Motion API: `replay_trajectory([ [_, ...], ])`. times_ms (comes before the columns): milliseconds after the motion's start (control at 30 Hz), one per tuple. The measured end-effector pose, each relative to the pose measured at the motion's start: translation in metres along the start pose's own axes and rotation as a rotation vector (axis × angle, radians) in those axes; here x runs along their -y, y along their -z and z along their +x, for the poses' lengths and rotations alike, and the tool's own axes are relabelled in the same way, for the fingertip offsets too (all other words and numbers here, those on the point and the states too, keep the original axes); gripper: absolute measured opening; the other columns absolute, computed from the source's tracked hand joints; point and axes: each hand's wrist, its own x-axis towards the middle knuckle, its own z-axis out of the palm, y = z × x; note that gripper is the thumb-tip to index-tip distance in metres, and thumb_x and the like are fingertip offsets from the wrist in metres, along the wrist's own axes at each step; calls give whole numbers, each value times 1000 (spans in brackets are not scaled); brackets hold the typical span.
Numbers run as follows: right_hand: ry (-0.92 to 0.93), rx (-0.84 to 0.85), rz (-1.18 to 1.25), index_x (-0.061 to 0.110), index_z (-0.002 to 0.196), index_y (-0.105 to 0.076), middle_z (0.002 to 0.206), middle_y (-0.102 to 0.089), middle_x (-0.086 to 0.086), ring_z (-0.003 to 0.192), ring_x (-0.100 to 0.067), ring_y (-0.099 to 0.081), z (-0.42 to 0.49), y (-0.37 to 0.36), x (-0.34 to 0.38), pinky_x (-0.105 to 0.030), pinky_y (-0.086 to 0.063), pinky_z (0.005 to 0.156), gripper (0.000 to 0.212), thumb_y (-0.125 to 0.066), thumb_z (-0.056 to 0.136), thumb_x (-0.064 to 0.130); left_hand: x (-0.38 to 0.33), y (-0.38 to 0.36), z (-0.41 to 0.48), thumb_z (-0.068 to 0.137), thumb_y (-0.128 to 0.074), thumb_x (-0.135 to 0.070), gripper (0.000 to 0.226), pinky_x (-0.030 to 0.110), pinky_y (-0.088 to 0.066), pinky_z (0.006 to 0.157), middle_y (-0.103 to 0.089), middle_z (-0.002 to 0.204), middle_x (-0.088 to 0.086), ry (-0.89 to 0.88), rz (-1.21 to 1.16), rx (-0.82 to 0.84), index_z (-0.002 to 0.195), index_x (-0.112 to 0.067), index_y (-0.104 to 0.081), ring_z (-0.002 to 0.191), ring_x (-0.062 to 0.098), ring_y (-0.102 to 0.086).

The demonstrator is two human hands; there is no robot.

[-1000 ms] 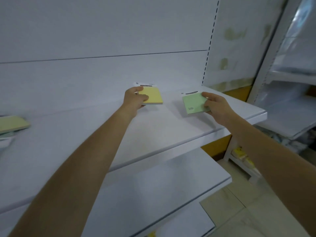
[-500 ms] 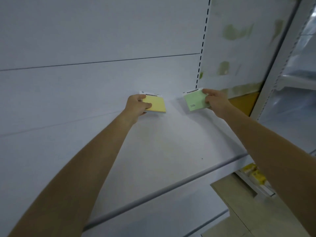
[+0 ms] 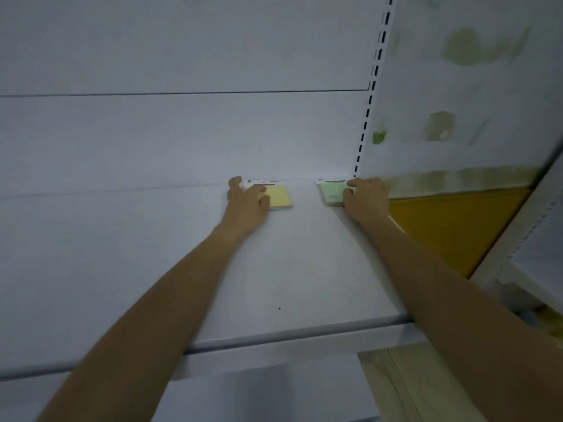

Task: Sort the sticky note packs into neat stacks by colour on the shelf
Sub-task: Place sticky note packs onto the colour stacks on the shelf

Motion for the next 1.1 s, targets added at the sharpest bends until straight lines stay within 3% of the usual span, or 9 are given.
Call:
replay_trajectory([
  [67,35,48,-23,16,129,-51,134,-42,-18,125,-37,-36,-4,1,4,-42,-28,107,47,-45,89,41,1,-1,-2,86,-51,-45,52,31,-24,112,-25,146,19,5,10,9,126,-11,-55,137,33,-27],
  [133,62,118,-81,18,129,-49,134,-41,-15,126,-36,-33,-7,1,6,-43,-29,107,55,-48,85,51,1,-3,-2,87,-56,-38,45,32,-23,113,-31,143,16,0,52,39,125,-14,-55,135,31,-29],
  [267,51,119,-87,16,129,-46,135,-40,-14,127,-35,-32,-9,-1,8,-43,-30,105,54,-48,84,46,6,-4,2,90,-53,-32,43,33,-24,114,-52,133,16,-78,161,56,126,-10,-54,131,31,-38],
  [700,41,112,-99,10,129,-45,138,-37,-17,128,-37,-32,-11,-4,6,-43,-26,107,52,-45,88,41,7,-3,0,90,-52,-34,43,34,-30,111,-44,142,9,-35,151,72,129,-16,-51,133,29,-34],
  [800,73,44,-43,13,132,-44,145,-30,-17,134,-37,-25,-12,-5,7,-46,-18,113,54,-48,87,42,3,-1,-3,89,-53,-36,45,33,-27,112,-41,144,8,-29,155,68,130,-18,-49,135,28,-32],
  [933,269,-100,34,17,136,-43,152,-27,-13,141,-31,-20,-20,3,21,-40,-11,116,50,-51,89,35,3,21,-10,90,-48,-45,52,34,-22,115,-30,153,0,-42,200,53,137,-24,-41,142,20,-20],
  [1100,542,-12,-44,12,129,-53,143,-43,-16,133,-35,-36,-40,-1,79,-41,-23,112,46,-53,88,34,39,100,-24,96,-36,-40,49,36,-24,114,-30,153,3,-82,376,-42,141,-21,-35,142,22,-24],
])
